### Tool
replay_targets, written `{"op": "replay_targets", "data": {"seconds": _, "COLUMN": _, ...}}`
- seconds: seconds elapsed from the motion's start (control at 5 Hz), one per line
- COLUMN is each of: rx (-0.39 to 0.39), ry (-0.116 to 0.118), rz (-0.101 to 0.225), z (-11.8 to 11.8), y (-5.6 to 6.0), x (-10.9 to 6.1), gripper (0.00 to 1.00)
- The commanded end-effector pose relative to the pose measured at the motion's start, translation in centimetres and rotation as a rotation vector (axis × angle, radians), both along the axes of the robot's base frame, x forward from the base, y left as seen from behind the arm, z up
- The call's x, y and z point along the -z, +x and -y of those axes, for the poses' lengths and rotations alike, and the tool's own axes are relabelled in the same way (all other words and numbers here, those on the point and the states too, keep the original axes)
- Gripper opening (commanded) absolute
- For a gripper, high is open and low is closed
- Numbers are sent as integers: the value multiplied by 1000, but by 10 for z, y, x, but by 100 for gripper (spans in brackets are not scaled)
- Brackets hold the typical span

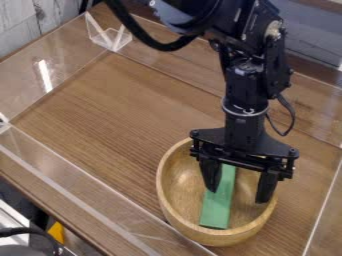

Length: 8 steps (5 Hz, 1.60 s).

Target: Remove the green block from inside the brown bowl and put it on the table

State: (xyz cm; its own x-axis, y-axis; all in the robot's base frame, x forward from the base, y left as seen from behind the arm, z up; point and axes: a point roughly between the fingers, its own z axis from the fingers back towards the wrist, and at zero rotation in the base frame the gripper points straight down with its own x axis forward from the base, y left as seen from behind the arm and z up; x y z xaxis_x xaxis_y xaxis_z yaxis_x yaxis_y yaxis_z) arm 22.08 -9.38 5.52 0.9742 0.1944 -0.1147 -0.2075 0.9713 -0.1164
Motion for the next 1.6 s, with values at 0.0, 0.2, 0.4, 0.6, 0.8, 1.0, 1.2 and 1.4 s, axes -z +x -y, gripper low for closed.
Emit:
{"op": "replay_targets", "data": {"seconds": 0.0, "rx": -23, "ry": -12, "rz": 28, "z": 0, "y": 3, "x": -10, "gripper": 100}}
{"op": "replay_targets", "data": {"seconds": 0.2, "rx": -9, "ry": -14, "rz": 31, "z": -8, "y": -3, "x": -14, "gripper": 100}}
{"op": "replay_targets", "data": {"seconds": 0.4, "rx": 1, "ry": -13, "rz": 38, "z": -16, "y": -7, "x": -19, "gripper": 100}}
{"op": "replay_targets", "data": {"seconds": 0.6, "rx": -33, "ry": -9, "rz": 46, "z": -25, "y": -10, "x": -28, "gripper": 100}}
{"op": "replay_targets", "data": {"seconds": 0.8, "rx": -74, "ry": -1, "rz": 61, "z": -28, "y": -13, "x": -33, "gripper": 100}}
{"op": "replay_targets", "data": {"seconds": 1.0, "rx": -92, "ry": 8, "rz": 65, "z": -35, "y": -8, "x": -42, "gripper": 100}}
{"op": "replay_targets", "data": {"seconds": 1.2, "rx": -104, "ry": 12, "rz": 73, "z": -38, "y": -3, "x": -51, "gripper": 100}}
{"op": "replay_targets", "data": {"seconds": 1.4, "rx": -100, "ry": 10, "rz": 82, "z": -33, "y": 0, "x": -45, "gripper": 100}}
